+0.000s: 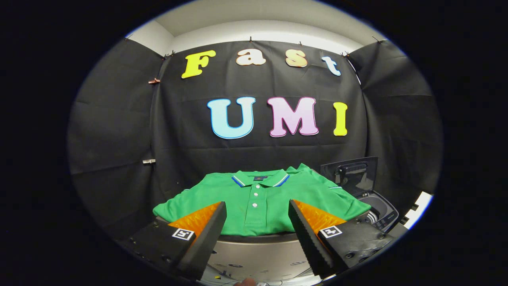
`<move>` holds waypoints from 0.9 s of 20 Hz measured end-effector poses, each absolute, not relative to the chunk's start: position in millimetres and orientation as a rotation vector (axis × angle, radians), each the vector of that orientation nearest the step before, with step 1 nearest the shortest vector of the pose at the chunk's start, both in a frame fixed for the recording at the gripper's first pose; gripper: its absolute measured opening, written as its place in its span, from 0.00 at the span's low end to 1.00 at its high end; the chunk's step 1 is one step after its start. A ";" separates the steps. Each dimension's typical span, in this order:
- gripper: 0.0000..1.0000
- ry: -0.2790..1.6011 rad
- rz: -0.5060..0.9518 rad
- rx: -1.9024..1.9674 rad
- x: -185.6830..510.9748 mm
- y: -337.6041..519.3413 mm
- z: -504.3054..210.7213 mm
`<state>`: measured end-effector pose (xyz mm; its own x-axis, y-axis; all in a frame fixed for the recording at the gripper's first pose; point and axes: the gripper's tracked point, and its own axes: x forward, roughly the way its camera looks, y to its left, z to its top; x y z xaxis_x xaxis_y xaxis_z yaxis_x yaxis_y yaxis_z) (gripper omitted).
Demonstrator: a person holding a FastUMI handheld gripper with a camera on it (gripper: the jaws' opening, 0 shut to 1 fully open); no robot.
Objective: Put the clothes into the washing machine and then close the washing machine lid.
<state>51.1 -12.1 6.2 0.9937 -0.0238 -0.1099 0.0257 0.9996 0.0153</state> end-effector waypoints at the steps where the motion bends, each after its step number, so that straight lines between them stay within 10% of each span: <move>1: 0.99 0.142 -0.032 0.006 60.5 -13.5 2.1; 18: 0.99 0.743 -0.085 0.011 196.7 -17.5 -35.8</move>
